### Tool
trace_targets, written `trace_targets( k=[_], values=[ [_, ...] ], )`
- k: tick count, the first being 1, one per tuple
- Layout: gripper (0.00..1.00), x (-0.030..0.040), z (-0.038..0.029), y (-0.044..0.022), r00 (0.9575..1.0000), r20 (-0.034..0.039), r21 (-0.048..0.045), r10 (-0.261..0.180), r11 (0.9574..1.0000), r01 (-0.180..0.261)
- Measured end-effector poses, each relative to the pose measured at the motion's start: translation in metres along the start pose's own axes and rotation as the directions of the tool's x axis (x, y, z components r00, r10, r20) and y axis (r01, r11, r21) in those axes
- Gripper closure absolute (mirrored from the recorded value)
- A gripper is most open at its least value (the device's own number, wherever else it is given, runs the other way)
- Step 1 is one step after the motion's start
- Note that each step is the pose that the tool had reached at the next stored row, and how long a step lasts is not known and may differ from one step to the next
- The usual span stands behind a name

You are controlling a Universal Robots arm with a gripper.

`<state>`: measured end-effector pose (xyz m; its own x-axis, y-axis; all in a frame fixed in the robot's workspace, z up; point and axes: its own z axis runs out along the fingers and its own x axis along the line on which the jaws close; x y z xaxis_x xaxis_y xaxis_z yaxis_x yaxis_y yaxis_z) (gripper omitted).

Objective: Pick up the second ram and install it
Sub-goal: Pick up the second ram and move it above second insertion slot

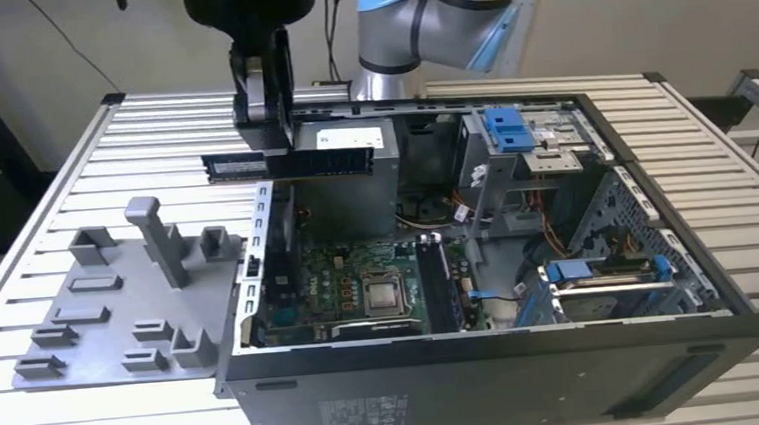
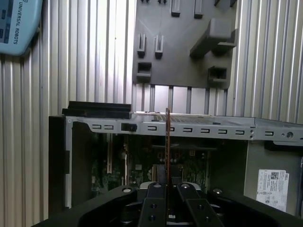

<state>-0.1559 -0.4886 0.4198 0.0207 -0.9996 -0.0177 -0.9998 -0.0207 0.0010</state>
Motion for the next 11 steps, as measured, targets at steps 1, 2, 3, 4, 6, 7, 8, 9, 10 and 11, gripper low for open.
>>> trace_targets(
  k=[1, 2, 3, 4, 6, 7, 8, 9, 10, 11],
  values=[
    [0.86, 0.0000, 0.0000, -0.0014, 1.0000, 0.0000, 0.0000, -0.001, 1.0000, 0.001],
    [0.86, 0.0001, 0.0000, -0.0027, 1.0000, 0.0001, 0.0000, -0.001, 1.0000, 0.001],
    [0.86, 0.0001, 0.0000, -0.0041, 1.0000, 0.0000, 0.0000, -0.002, 1.0000, 0.002],
    [0.86, 0.0001, 0.0000, -0.0054, 1.0000, 0.0000, 0.0000, -0.002, 1.0000, 0.002],
    [0.86, 0.0002, 0.0000, -0.0080, 1.0000, 0.0000, -0.0001, -0.004, 1.0000, 0.004],
    [0.86, 0.0002, 0.0000, -0.0093, 1.0000, 0.0000, 0.0000, -0.004, 1.0000, 0.004],
    [0.86, 0.0002, 0.0000, -0.0106, 1.0000, 0.0000, -0.0001, -0.005, 1.0000, 0.005],
    [0.86, 0.0003, 0.0000, -0.0118, 1.0000, 0.0000, 0.0000, -0.006, 1.0000, 0.006],
    [0.86, 0.0003, 0.0000, -0.0131, 1.0000, 0.0000, -0.0001, -0.006, 1.0000, 0.006],
    [0.86, 0.0003, 0.0000, -0.0144, 1.0000, -0.0001, -0.0001, -0.007, 1.0000, 0.007]
  ],
)
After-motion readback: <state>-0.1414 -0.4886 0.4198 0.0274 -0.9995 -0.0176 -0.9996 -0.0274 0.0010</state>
